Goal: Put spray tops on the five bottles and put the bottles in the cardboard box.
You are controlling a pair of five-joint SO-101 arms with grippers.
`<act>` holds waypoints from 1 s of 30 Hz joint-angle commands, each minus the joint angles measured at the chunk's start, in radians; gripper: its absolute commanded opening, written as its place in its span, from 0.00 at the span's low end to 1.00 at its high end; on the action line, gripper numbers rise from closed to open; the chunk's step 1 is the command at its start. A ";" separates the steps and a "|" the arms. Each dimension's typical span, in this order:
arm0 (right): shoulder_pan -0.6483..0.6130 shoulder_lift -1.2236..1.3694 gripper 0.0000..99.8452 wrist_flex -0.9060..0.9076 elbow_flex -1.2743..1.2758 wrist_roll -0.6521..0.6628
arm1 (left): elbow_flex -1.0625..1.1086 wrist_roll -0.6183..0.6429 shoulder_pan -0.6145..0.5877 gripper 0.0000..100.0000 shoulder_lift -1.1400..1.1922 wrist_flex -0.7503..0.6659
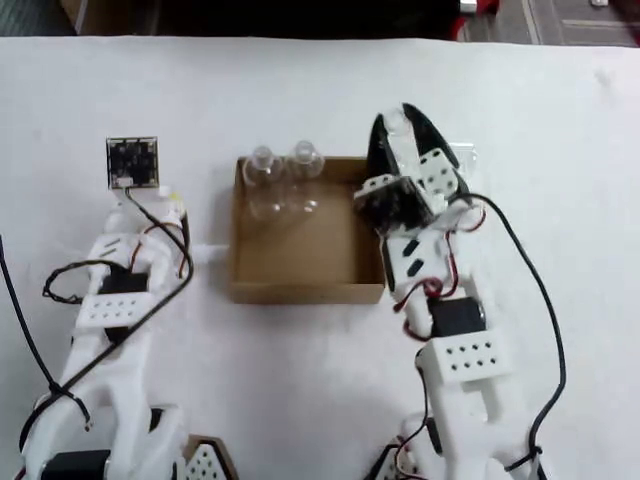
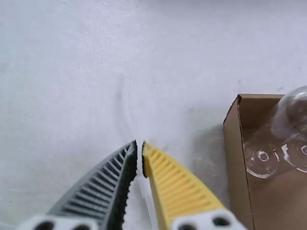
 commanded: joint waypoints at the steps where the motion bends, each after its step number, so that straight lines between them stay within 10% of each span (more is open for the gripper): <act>1: -0.068 -0.025 0.02 -0.226 0.074 -0.011 | -0.028 -0.009 0.007 0.02 -0.005 -0.029; 5: -0.142 -0.022 0.02 -0.282 0.147 -0.064 | -0.028 -0.009 0.005 0.02 -0.005 -0.029; 13: -0.008 0.002 0.02 -0.189 0.060 -0.812 | -0.026 -0.009 0.005 0.02 -0.005 -0.029; 30: 0.033 0.478 0.02 -0.354 -0.078 -0.827 | -0.028 -0.009 0.005 0.02 -0.005 -0.029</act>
